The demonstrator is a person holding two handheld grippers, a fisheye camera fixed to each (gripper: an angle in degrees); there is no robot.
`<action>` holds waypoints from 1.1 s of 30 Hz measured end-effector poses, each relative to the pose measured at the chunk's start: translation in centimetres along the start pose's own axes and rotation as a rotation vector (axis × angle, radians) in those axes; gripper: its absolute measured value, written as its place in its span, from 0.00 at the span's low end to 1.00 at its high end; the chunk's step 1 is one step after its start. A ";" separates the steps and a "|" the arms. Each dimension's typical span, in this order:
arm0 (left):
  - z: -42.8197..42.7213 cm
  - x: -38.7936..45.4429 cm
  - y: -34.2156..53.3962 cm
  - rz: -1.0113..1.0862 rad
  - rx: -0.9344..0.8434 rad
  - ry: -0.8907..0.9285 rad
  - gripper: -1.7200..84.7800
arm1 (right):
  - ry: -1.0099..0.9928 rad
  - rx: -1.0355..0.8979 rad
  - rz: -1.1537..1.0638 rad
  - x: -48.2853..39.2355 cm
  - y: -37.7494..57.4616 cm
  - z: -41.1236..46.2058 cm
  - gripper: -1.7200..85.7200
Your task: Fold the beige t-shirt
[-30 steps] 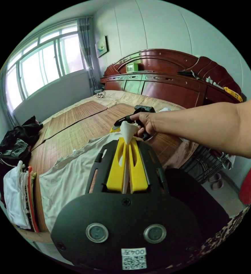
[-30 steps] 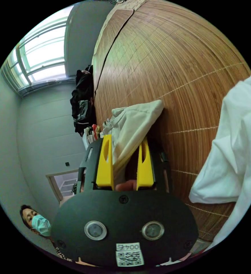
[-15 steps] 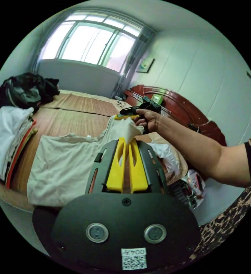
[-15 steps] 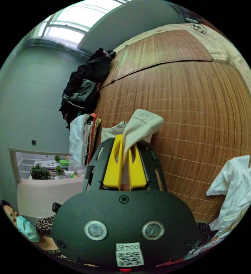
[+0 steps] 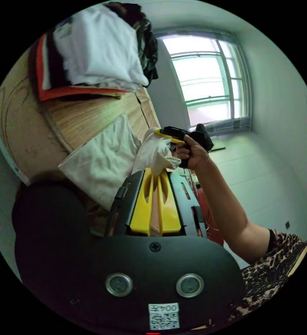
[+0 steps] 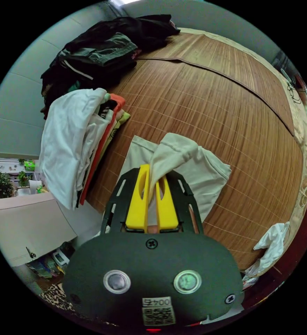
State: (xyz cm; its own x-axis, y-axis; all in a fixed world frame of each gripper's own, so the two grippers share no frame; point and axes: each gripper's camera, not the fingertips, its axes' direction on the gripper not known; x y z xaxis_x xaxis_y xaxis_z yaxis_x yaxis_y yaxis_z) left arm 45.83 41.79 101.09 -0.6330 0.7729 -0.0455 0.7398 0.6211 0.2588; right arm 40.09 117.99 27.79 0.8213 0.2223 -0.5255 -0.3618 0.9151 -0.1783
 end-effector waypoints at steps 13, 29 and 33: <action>-5.6 -6.2 -6.1 -0.403 0.037 0.164 0.05 | 0.111 -0.091 -0.025 -12.7 -4.4 4.5 0.14; -5.2 9.7 -2.8 0.122 -0.026 -0.012 0.03 | 0.137 0.544 -0.214 -9.0 20.3 -7.3 0.16; 5.7 17.4 -3.9 0.389 -0.171 -0.136 0.02 | 0.212 0.495 -0.100 -6.9 22.2 -4.7 0.08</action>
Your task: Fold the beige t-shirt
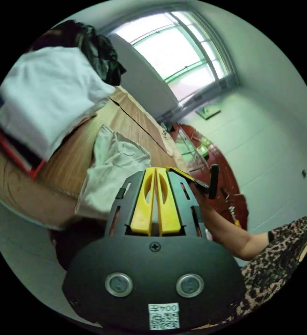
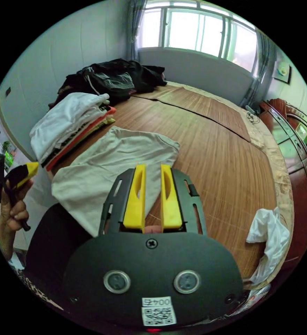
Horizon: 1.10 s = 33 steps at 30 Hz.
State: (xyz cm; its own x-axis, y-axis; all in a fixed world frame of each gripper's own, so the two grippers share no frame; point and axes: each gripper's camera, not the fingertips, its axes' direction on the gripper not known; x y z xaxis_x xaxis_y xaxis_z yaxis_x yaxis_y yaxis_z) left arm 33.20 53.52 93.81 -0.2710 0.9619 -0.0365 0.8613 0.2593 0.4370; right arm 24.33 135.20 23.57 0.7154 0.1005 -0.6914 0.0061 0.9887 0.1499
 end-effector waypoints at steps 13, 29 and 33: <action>30.8 2.4 -4.1 0.173 -0.350 -0.335 0.02 | -0.140 -0.227 -0.263 -2.9 0.0 8.9 0.13; 39.8 8.8 -4.4 0.251 -0.330 -0.219 0.02 | -0.321 -0.115 -0.096 7.7 5.7 3.2 0.10; 34.1 5.1 -1.0 0.220 -0.342 -0.372 0.02 | -0.234 -0.298 -0.202 2.0 10.8 5.2 0.10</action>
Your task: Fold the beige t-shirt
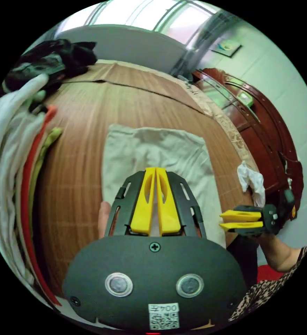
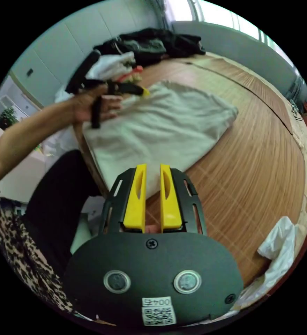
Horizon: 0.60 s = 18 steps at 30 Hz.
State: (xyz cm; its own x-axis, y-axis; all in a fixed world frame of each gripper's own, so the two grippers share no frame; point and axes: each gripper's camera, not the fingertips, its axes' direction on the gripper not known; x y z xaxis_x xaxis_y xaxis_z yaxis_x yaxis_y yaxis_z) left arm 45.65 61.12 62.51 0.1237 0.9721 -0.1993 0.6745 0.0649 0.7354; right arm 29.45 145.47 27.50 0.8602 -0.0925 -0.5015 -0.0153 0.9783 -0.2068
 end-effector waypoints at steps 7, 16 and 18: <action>-14.2 -0.4 12.6 -0.018 0.257 -0.021 0.02 | 0.247 0.020 0.023 -3.5 2.5 2.1 0.08; -16.5 -2.9 30.4 -0.223 0.279 0.185 0.02 | 0.099 0.028 0.311 0.6 5.9 2.8 0.05; -17.0 -3.7 31.4 -0.216 0.309 0.239 0.02 | -0.018 0.054 0.389 2.0 7.6 1.9 0.04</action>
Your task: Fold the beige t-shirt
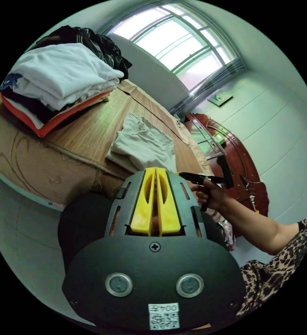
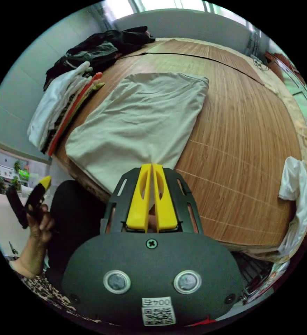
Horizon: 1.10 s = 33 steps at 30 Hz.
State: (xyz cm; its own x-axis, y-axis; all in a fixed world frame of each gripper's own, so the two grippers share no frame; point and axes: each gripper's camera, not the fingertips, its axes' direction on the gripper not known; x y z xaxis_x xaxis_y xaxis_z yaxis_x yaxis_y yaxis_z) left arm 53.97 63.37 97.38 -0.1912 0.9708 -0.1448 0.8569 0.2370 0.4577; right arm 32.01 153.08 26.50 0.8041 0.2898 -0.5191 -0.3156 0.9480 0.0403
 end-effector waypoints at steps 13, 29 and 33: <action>-2.2 -2.9 2.6 0.010 0.023 0.056 0.02 | -0.342 0.482 0.060 8.0 9.3 -8.3 0.16; 10.9 -0.6 6.1 0.117 -0.227 -0.257 0.02 | -0.204 0.487 -0.084 16.7 12.7 -3.0 0.03; 17.4 4.3 11.0 0.281 -0.336 -0.243 0.03 | -0.287 0.498 -0.077 18.8 12.9 -2.0 0.03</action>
State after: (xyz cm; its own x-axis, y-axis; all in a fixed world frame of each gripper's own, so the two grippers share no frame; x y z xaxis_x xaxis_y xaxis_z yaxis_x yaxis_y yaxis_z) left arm 70.91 69.53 86.57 0.1766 0.9717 -0.1572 0.6499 0.0048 0.7600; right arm 42.05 170.50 15.59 0.9418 0.1754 -0.2866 -0.0313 0.8951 0.4448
